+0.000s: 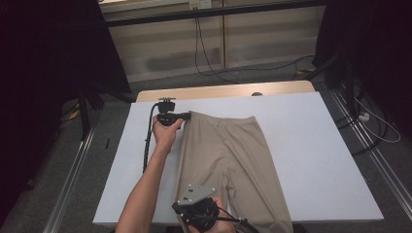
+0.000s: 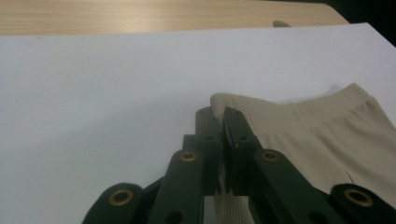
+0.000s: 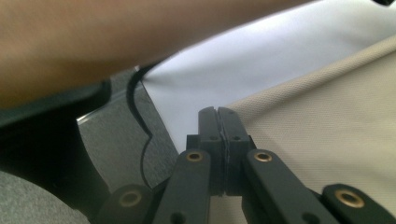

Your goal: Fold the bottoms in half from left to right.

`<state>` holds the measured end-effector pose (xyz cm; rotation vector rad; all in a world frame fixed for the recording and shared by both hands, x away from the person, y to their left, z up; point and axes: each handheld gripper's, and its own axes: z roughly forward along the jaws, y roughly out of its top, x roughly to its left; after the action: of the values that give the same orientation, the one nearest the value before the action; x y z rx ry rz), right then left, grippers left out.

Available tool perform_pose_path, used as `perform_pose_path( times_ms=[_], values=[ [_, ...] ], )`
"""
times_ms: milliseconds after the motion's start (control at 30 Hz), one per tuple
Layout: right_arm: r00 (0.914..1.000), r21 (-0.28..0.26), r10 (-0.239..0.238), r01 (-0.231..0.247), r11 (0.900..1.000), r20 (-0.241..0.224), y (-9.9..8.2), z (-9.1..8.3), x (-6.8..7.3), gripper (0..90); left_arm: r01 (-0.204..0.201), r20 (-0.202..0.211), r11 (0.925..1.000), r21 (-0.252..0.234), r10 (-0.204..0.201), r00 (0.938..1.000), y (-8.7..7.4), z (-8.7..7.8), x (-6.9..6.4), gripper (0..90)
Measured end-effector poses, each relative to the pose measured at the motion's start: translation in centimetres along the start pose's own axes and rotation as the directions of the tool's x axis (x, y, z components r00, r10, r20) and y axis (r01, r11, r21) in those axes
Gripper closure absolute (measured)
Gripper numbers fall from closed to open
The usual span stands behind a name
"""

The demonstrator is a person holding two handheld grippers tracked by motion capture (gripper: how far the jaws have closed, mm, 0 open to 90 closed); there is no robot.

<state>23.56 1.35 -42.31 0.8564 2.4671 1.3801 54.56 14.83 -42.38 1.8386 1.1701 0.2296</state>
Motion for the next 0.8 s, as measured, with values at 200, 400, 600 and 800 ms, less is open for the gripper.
perform_pose_path(
  times_ms=[200, 400, 600, 800],
  values=[
    [0.9998, -0.038, -0.007, 0.006, 0.9993, -0.021, 1.4, 0.0, 0.6, 89.9, 0.020, -0.003, 0.9994, -0.028, -0.020, 0.9998, 0.5, -1.3, 0.4, 86.1],
    [0.9991, -0.055, -0.022, 0.020, 0.9983, -0.037, 2.2, -0.1, 1.1, 89.9, 0.034, -0.016, 0.9989, -0.033, -0.035, 0.9993, 0.7, -2.2, 1.0, 86.1],
    [0.9978, -0.072, -0.030, 0.025, 0.9971, -0.060, 2.9, -0.5, 1.4, 89.9, 0.038, -0.031, 0.9977, -0.056, -0.039, 0.9988, 1.1, -3.6, 1.4, 86.1],
    [0.9962, -0.096, -0.045, 0.038, 0.9946, -0.074, 3.9, -0.8, 1.7, 90.0, 0.058, -0.054, 0.9949, -0.083, -0.063, 0.9966, 1.6, -5.4, 2.0, 86.0]
  ],
)
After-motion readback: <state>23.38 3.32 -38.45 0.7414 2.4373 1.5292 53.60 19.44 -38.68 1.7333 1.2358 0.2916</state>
